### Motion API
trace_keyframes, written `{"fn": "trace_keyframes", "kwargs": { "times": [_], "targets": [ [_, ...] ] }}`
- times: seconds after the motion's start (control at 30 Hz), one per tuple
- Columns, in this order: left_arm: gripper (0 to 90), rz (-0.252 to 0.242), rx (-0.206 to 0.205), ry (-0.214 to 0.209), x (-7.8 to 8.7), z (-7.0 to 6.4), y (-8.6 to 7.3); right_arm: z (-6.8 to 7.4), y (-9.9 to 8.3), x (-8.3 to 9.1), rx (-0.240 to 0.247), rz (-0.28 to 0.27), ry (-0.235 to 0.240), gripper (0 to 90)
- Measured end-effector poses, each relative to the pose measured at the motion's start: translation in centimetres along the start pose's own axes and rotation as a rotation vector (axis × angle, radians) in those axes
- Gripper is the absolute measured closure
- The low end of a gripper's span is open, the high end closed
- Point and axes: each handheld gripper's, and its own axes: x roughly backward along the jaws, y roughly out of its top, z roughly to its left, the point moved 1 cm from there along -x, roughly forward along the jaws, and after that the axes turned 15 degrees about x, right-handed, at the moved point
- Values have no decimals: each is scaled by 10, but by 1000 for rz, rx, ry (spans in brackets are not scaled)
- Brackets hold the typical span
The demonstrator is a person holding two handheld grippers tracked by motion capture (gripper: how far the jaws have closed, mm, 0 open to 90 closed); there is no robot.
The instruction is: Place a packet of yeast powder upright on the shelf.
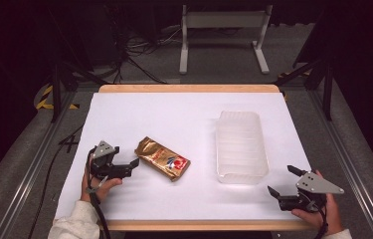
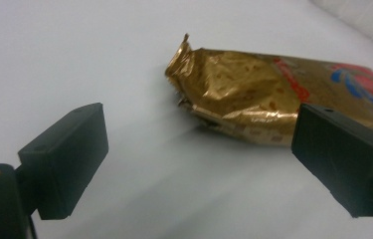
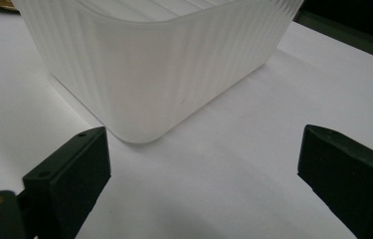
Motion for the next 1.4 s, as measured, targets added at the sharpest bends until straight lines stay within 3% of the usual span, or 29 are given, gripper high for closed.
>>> {"fn": "trace_keyframes", "kwargs": {
  "times": [0.13,0.2,0.3,0.37,0.43,0.47,0.57,0.6,0.7,0.77,0.97,1.03,1.13,1.23,1.4],
  "targets": [
    [97,19,25,-15,-12,-1,7,1,2,-1,9,0,-4,70],
    [102,18,56,-26,-16,-1,10,2,2,-4,18,8,3,71],
    [122,19,76,-5,-22,1,13,4,2,-4,27,12,9,71],
    [146,38,121,-29,-26,3,14,3,1,-3,21,9,7,71],
    [182,49,131,-43,-29,5,16,2,1,-2,13,8,1,72],
    [182,64,146,-75,-32,7,18,2,1,-2,12,9,0,72],
    [201,80,173,-85,-39,11,19,4,1,0,16,17,2,72],
    [219,89,148,-86,-41,11,20,4,1,1,17,18,2,72],
    [257,137,147,-90,-47,8,18,5,-1,3,14,23,-4,72],
    [295,148,155,-115,-48,8,18,5,-1,5,6,20,-8,72],
    [535,172,187,-176,-44,13,17,6,-2,6,22,21,1,74],
    [641,163,197,-172,-40,16,16,5,0,5,19,14,-3,74],
    [801,147,177,-165,-35,16,15,6,2,4,31,12,1,74],
    [852,143,131,-146,-33,12,15,5,2,2,33,10,4,74],
    [861,98,115,-149,-29,8,18,6,1,1,31,15,16,74]
  ]
}}
